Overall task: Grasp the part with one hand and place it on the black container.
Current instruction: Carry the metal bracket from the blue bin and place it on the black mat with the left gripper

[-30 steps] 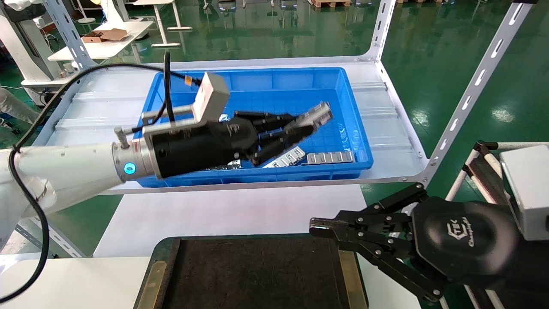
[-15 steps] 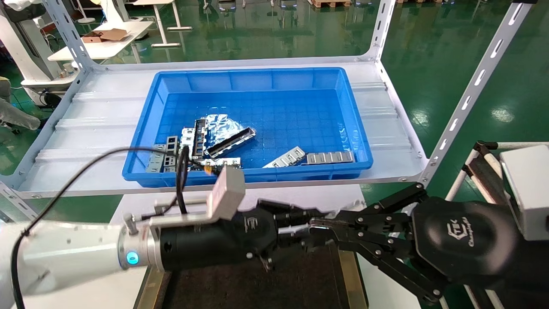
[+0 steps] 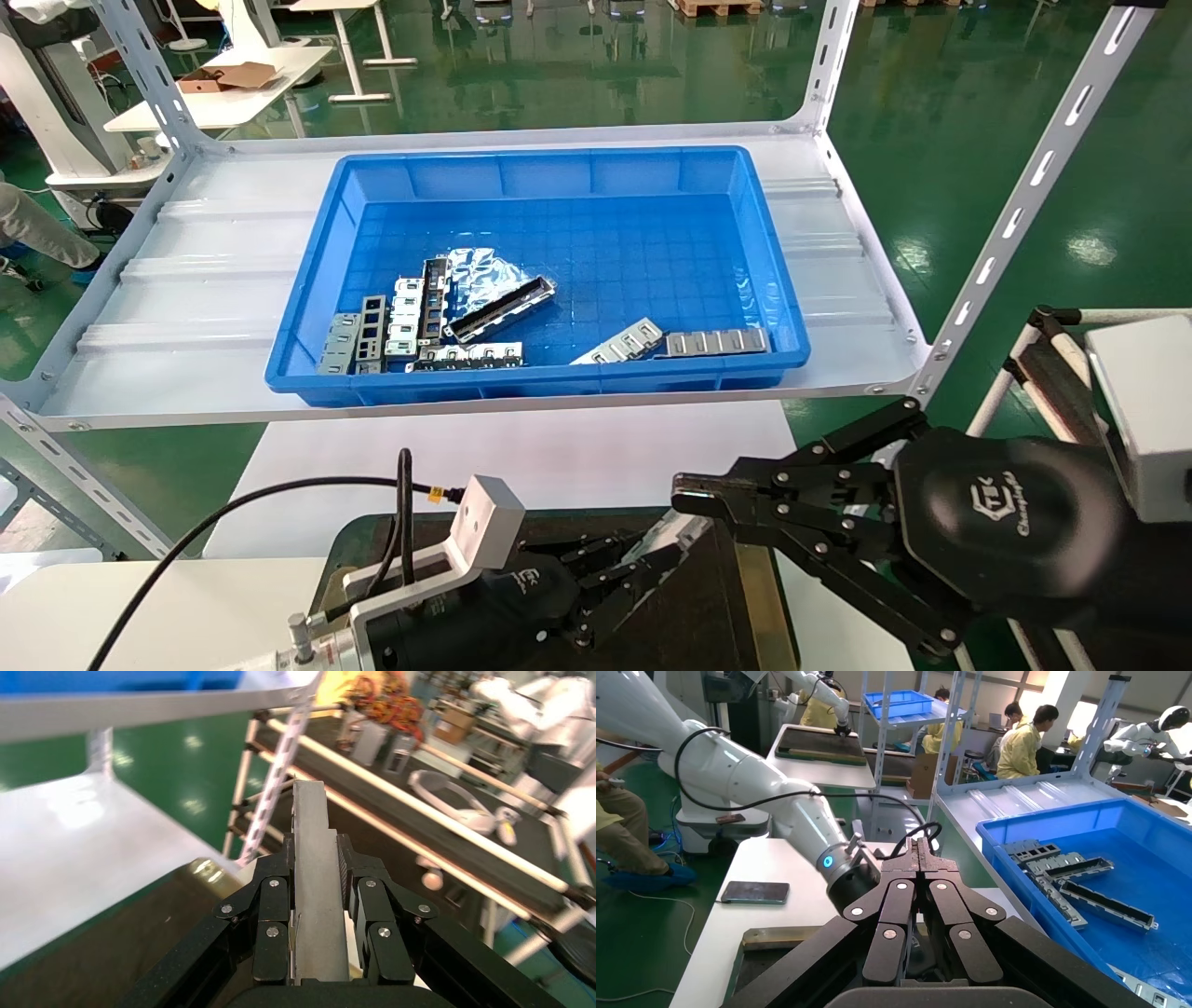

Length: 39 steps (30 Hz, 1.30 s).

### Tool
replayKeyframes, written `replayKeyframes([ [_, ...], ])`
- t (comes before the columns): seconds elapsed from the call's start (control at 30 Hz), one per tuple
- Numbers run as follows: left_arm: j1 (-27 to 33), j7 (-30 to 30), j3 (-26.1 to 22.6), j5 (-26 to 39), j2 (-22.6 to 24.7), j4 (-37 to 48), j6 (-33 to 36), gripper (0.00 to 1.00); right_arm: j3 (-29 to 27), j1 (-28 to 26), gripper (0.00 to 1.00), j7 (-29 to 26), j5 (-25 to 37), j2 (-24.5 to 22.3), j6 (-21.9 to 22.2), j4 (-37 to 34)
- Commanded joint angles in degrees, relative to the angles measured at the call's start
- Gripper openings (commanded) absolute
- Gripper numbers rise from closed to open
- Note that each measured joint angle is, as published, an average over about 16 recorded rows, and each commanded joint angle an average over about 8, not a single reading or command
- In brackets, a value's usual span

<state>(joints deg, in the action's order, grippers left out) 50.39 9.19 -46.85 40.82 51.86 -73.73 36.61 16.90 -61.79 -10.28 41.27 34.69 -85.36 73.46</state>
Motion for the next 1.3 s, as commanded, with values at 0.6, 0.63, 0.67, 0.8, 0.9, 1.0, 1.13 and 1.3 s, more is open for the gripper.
replayKeyframes([
  [0.6, -9.5, 4.0, -0.2, -1.6, 6.9, 1.0, -21.8, 0.00, 0.1, 0.0, 0.00, 0.0, 0.0, 0.0, 0.0, 0.0],
  [0.63, -9.7, 4.0, -0.1, -1.7, 7.6, 1.6, -22.6, 0.00, 0.1, 0.0, 0.00, 0.0, 0.0, 0.0, 0.0, 0.0],
  [0.67, -9.9, 4.1, 0.0, -1.7, 8.2, 2.1, -23.4, 0.00, 0.1, 0.0, 0.00, 0.0, 0.0, 0.0, 0.0, 0.0],
  [0.8, -10.3, 3.6, 0.7, -1.8, 11.3, 4.9, -26.4, 0.00, 0.1, 0.0, 0.00, 0.0, -0.1, 0.0, 0.0, 0.0],
  [0.9, -10.5, 2.8, 1.6, -1.6, 13.6, 7.3, -27.7, 0.00, 0.1, 0.0, 0.00, 0.0, -0.1, 0.0, 0.0, 0.0],
  [1.0, -10.4, 1.8, 2.9, -1.3, 15.9, 9.7, -28.4, 0.00, 0.1, 0.0, 0.00, 0.1, -0.1, 0.0, 0.0, 0.0],
  [1.13, -10.0, 0.4, 5.0, -1.2, 18.9, 13.3, -28.8, 0.00, 0.1, 0.0, 0.00, 0.1, -0.1, 0.0, 0.0, 0.0],
  [1.3, -9.2, -1.4, 7.3, -0.8, 22.7, 18.0, -29.2, 0.00, 0.1, 0.0, 0.00, 0.1, -0.1, -0.1, 0.1, 0.0],
])
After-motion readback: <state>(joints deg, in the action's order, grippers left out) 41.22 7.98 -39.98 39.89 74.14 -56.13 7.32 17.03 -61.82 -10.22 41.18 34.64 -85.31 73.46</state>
